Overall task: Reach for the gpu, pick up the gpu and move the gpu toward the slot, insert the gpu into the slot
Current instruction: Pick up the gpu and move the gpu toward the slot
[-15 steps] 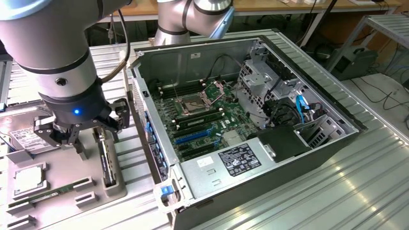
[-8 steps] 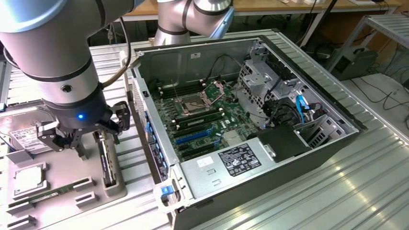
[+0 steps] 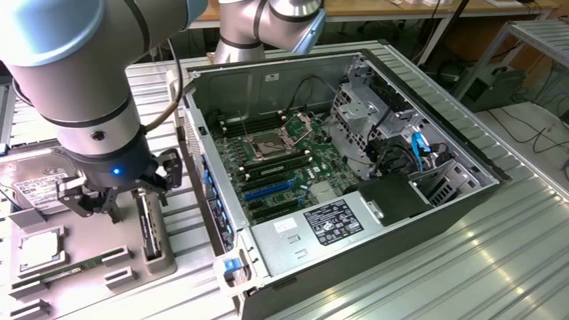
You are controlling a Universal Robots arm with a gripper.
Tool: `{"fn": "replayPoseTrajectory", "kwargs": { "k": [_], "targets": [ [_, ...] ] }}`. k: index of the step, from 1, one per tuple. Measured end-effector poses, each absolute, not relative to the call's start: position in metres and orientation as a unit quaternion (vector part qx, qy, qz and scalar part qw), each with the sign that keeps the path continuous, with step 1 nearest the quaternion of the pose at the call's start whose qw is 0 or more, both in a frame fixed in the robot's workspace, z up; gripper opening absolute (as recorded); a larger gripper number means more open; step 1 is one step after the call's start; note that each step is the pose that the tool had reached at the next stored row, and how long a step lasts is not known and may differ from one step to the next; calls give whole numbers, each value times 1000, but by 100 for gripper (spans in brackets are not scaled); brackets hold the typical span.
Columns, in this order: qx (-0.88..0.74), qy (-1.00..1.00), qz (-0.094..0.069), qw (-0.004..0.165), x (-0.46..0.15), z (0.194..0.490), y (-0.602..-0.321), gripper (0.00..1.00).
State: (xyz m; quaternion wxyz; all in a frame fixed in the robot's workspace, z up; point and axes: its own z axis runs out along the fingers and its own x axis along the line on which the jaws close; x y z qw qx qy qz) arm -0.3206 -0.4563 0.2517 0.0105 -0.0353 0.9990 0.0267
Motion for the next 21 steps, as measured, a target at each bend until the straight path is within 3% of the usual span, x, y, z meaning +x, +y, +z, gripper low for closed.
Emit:
{"fn": "replayPoseTrajectory", "kwargs": {
  "k": [10,21],
  "targets": [
    [-32,999,26,11,-321,234,-455,73],
    [-32,999,26,11,-321,234,-455,71]
  ]
}}
